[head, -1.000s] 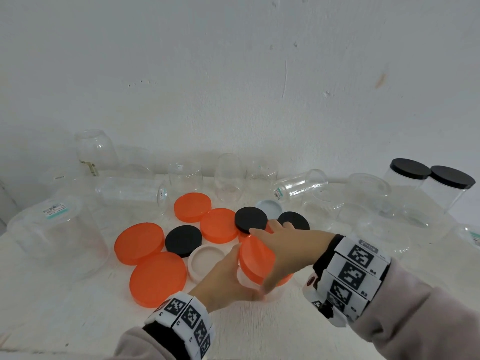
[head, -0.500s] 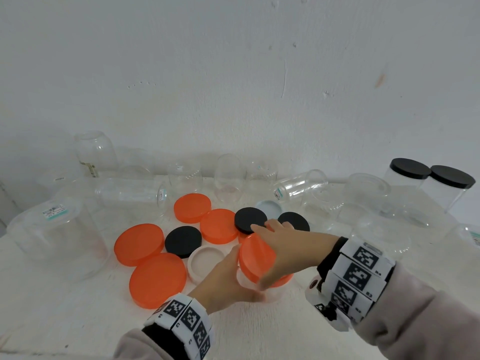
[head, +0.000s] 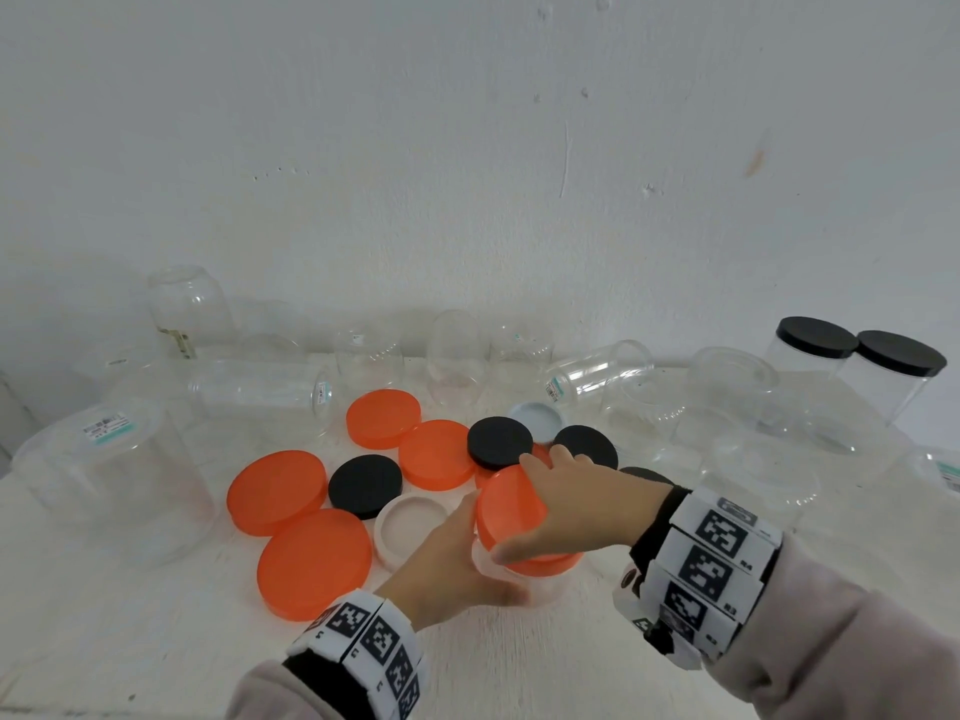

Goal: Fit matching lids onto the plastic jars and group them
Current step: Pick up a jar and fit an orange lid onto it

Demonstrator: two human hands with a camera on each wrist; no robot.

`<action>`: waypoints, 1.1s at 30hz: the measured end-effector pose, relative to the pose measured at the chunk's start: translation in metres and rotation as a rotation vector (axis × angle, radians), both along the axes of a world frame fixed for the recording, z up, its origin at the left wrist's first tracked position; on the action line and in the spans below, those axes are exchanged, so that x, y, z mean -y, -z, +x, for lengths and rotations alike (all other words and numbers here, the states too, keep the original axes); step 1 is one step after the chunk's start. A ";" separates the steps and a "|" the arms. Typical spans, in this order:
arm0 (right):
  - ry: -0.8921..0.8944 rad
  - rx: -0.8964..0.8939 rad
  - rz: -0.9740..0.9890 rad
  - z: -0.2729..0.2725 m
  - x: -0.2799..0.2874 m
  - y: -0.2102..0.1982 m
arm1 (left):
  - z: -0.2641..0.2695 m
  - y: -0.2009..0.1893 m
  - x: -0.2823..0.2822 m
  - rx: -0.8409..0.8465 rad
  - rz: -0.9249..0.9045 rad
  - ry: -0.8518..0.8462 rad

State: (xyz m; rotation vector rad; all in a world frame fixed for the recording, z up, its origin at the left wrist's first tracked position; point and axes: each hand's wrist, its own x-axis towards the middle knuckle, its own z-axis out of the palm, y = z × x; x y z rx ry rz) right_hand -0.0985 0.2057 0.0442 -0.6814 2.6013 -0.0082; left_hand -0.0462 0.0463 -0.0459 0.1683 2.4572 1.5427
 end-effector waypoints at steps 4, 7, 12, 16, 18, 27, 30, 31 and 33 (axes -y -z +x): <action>-0.105 0.128 -0.042 -0.006 -0.004 -0.010 | 0.000 -0.002 -0.001 0.003 -0.042 0.005; -0.123 0.096 -0.085 -0.008 -0.005 -0.007 | -0.001 -0.001 -0.001 0.011 -0.031 -0.003; -0.057 -0.032 -0.068 -0.004 -0.004 0.005 | -0.001 0.003 0.001 0.001 -0.014 -0.002; -0.007 0.018 -0.051 -0.003 -0.003 0.005 | -0.001 0.002 0.000 0.001 -0.022 -0.006; -0.061 0.073 -0.045 -0.004 -0.003 0.001 | -0.002 0.002 0.000 -0.001 -0.039 -0.005; -0.167 -0.011 -0.070 -0.003 -0.003 0.003 | -0.001 -0.001 -0.001 0.013 -0.056 -0.009; -0.172 -0.051 -0.060 -0.002 -0.001 0.007 | 0.000 -0.002 -0.001 0.016 -0.050 -0.008; -0.174 -0.063 -0.059 -0.002 -0.002 0.008 | -0.001 -0.001 -0.001 0.016 -0.049 -0.009; -0.178 -0.083 -0.059 -0.002 -0.003 0.011 | -0.001 0.000 0.000 0.009 -0.045 -0.011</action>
